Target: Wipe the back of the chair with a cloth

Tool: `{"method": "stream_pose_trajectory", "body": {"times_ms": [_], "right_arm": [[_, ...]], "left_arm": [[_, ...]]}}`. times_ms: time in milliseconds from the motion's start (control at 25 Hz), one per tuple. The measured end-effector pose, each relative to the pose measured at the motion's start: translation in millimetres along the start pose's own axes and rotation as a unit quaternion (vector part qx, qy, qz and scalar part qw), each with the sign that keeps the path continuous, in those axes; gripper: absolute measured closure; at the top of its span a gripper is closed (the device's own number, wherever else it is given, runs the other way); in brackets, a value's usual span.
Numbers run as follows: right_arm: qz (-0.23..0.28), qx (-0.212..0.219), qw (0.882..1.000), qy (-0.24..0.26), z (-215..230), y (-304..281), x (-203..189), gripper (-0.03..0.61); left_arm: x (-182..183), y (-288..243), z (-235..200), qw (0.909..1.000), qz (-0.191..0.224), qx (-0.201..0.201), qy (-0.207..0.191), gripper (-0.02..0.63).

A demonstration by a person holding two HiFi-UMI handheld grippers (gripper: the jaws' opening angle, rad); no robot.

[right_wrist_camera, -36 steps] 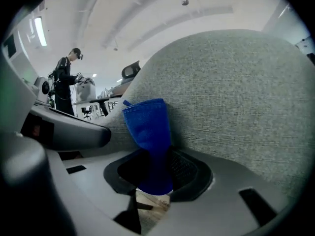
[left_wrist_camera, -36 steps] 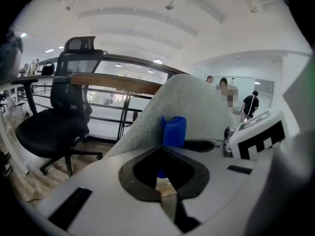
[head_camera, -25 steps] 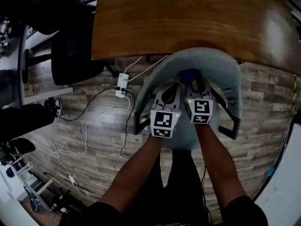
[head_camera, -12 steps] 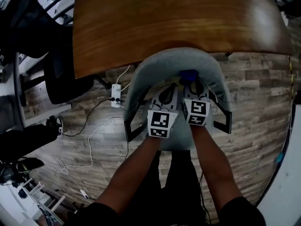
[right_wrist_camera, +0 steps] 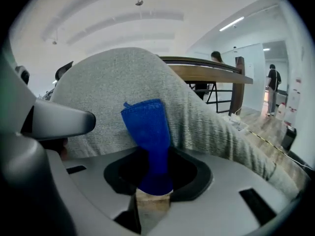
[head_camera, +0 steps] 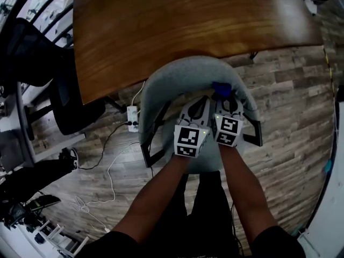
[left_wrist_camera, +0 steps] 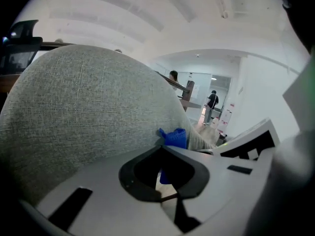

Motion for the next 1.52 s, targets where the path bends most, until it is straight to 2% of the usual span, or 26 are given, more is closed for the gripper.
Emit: {"method": "stream_pose_trajectory", "body": {"times_ms": [280,640,840,1000,1200,1320,1520], "right_arm": [[-0.006,-0.054,0.998,-0.031,34.4,17.1,-16.2,0.454],[-0.013,-0.112,0.990,-0.088,62.9,49.5,-27.7,0.454],[-0.012,-0.118,0.988,-0.096,67.7,64.5,-30.1,0.454],[0.011,-0.082,0.995,-0.058,50.0,88.0,-6.3,0.454],[0.044,-0.008,0.999,-0.022,16.0,122.9,34.3,0.454],[0.053,0.044,0.997,-0.018,-8.1,148.6,53.6,0.454],[0.069,0.124,0.989,0.050,-46.0,198.1,74.9,0.454]], "left_arm": [[-3.7,-1.3,10.4,0.9995,-0.012,-0.022,-0.018,0.611],[2.3,6.0,32.9,0.9983,-0.002,-0.052,-0.027,0.611],[8.3,19.9,40.8,0.9979,0.001,-0.054,-0.037,0.611],[12.1,40.4,39.7,0.9989,0.002,-0.037,-0.028,0.611],[38.8,71.1,34.8,0.9997,0.023,-0.006,-0.003,0.611],[60.8,102.6,39.0,0.9989,0.047,0.002,-0.005,0.611],[86.8,158.6,51.2,0.9968,0.075,0.025,0.004,0.611]]}}
Point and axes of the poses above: the fingertips, and each gripper's own axes: y backward along the fingers, z to its right, x out of its top, the point moved 1 cm from there along y, backward along the fingers, and after that the axes turned 6 degrees about -z, right-handed, at the moved point
